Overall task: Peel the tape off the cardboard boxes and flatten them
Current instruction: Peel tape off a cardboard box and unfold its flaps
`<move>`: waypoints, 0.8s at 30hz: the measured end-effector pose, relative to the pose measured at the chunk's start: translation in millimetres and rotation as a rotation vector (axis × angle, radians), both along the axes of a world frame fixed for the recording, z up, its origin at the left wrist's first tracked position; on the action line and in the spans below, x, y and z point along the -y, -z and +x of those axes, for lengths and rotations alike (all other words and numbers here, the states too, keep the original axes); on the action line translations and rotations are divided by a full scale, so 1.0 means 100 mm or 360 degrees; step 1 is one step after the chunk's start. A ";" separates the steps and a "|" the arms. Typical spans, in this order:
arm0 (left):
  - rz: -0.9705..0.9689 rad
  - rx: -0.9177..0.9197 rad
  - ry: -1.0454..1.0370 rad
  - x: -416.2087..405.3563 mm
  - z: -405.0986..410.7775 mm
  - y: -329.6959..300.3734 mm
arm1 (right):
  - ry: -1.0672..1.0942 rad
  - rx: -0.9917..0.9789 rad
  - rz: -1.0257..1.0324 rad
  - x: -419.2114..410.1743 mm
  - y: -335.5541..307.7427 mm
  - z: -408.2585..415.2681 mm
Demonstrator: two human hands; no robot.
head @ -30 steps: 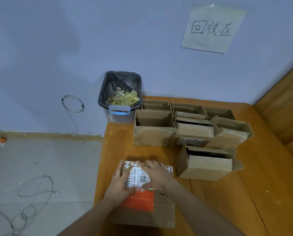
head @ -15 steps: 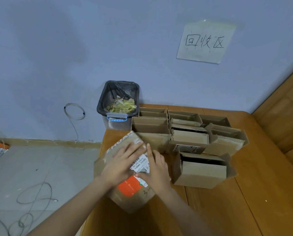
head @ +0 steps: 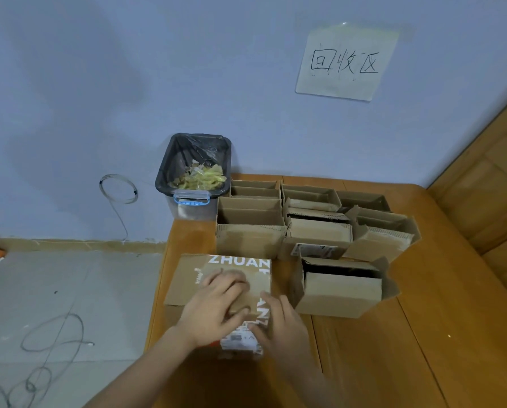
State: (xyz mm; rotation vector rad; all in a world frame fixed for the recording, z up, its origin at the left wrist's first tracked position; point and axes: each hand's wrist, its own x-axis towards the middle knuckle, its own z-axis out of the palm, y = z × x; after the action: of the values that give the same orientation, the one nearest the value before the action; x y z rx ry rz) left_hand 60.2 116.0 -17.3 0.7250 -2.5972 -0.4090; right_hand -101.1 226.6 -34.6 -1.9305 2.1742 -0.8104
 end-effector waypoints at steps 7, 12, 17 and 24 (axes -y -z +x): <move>0.0245 -0.0093 -0.0408 -0.02 0.14 -0.01 | -0.0184 0.0150 -0.0080 -0.28 0.11 0.21; 0.0221 -0.0035 -0.0361 -0.08 0.16 -0.02 | -0.0086 0.0237 -0.0282 -0.05 0.03 0.06; 0.0191 0.0013 -0.0336 -0.12 0.20 0.01 | -0.0330 0.0084 -0.0058 0.16 -0.03 0.02; 0.0164 0.0017 -0.0317 -0.10 0.19 0.04 | -0.0350 -0.0039 -0.0066 0.04 0.05 -0.01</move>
State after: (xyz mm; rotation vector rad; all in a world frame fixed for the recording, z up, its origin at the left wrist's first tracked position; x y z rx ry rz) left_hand 79.2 126.4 -21.0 1.0127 -2.4979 -0.4806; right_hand -102.3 222.2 -40.1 -2.1613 1.9260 -0.8033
